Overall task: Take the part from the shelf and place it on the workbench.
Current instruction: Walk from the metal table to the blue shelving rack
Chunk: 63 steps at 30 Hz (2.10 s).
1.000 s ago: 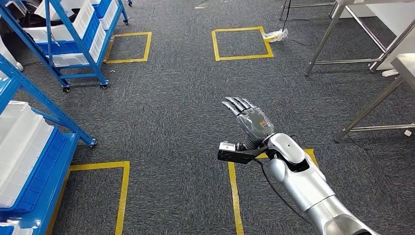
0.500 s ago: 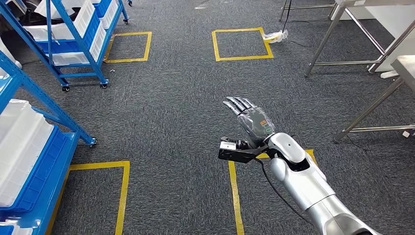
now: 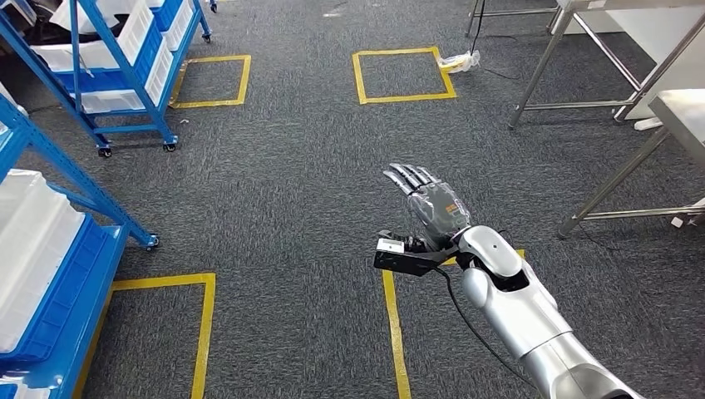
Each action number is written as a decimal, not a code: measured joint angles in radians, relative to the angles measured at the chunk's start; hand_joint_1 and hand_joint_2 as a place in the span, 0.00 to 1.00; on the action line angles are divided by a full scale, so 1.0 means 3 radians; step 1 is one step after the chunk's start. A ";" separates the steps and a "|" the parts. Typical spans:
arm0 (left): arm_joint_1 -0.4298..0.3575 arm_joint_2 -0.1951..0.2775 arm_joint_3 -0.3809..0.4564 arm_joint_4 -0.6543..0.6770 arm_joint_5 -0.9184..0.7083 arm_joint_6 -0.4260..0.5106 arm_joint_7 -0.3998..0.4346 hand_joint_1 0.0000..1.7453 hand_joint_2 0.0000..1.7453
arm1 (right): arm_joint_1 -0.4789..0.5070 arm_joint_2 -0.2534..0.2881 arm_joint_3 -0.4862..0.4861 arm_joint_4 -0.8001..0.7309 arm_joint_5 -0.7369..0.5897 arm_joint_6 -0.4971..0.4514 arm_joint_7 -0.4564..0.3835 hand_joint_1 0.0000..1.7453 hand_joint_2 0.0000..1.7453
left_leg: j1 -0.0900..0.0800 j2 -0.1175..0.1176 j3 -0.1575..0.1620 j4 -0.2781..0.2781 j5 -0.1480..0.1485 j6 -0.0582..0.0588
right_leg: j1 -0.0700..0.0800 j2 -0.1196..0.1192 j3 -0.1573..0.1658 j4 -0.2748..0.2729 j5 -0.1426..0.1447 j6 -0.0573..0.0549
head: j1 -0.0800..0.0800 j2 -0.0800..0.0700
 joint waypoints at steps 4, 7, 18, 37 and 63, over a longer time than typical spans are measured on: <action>-0.0003 0.0004 -0.0001 0.0002 0.0002 -0.0007 0.0010 0.00 0.00 | -0.0006 0.0015 -0.0001 0.0012 0.0012 0.0007 -0.0003 0.00 0.00 | 0.0009 0.0030 -0.0047 0.0090 -0.0018 -0.0077 | 0.0039 -0.0004 -0.0003 0.0017 0.0023 -0.0153 | -0.0013 0.0000; -0.0021 -0.0002 -0.0001 0.0002 0.0002 -0.0021 0.0013 0.00 0.00 | -0.0041 0.0022 -0.0001 0.0015 0.0017 0.0009 -0.0007 0.00 0.00 | -0.0001 0.0183 -0.0245 0.0481 -0.0186 -0.0059 | 0.0080 -0.0042 0.0033 0.0002 0.0021 -0.0216 | -0.0017 0.0000; -0.0029 0.0018 -0.0001 0.0002 0.0006 -0.0007 -0.0003 0.00 0.00 | -0.0041 0.0022 -0.0001 0.0033 0.0032 0.0016 -0.0022 0.00 0.00 | -0.0229 0.0243 -0.0166 0.0066 0.0030 0.0207 | 0.0169 -0.0134 0.0264 -0.0074 -0.0129 -0.0223 | -0.0016 0.0000; -0.0042 -0.0007 0.0014 0.0002 0.0006 -0.0010 0.0007 0.00 0.00 | -0.0084 -0.0014 -0.0012 0.0076 0.0032 0.0024 -0.0063 0.00 0.00 | -0.0122 0.0189 0.0235 0.0507 -0.0373 0.0034 | 0.0116 -0.0078 -0.0224 -0.0047 0.0272 -0.0275 | -0.0015 0.0000; -0.0063 -0.0033 0.0080 -0.0001 0.0006 0.0034 -0.0030 0.00 0.00 | -0.0089 -0.0053 -0.0011 0.0090 0.0038 0.0026 -0.0095 0.00 0.00 | -0.0139 -0.0040 -0.0153 0.0090 0.0044 0.0125 | 0.0166 0.0130 -0.0096 -0.0019 0.0113 -0.0213 | -0.0017 0.0000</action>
